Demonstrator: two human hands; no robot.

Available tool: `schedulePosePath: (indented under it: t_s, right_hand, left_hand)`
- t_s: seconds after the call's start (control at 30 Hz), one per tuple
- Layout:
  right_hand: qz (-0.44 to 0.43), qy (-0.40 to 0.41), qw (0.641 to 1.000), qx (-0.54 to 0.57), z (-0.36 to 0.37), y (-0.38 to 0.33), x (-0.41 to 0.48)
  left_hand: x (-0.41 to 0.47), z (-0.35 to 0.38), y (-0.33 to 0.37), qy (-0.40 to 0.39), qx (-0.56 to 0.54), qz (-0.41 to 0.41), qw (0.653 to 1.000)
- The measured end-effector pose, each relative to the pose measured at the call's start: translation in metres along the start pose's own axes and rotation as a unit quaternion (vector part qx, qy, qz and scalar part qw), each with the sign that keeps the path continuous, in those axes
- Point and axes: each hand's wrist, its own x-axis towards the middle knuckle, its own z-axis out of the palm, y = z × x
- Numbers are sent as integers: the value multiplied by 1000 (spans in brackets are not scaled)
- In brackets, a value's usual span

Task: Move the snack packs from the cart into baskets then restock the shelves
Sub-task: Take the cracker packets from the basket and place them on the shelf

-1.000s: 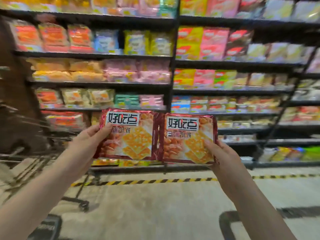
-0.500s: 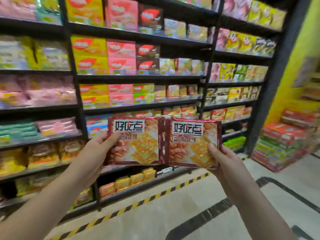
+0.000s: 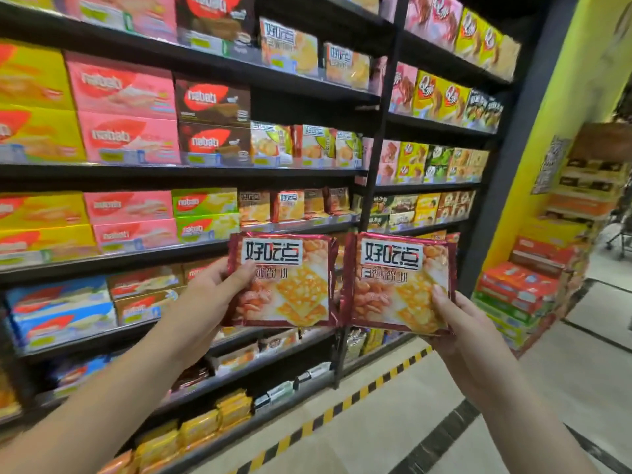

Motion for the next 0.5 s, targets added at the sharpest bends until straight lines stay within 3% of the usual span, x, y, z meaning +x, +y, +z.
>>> schedulePosePath:
  t_s: [0.2,0.5]
  right_hand:
    - [2,4,1000,-7,-23,18,109]
    - [0,-48,999,0,-82,47,306]
  left_hand:
    - [99,38,-31,2,13,-20,1000]
    - [257,117,-73,69,21,-32,997]
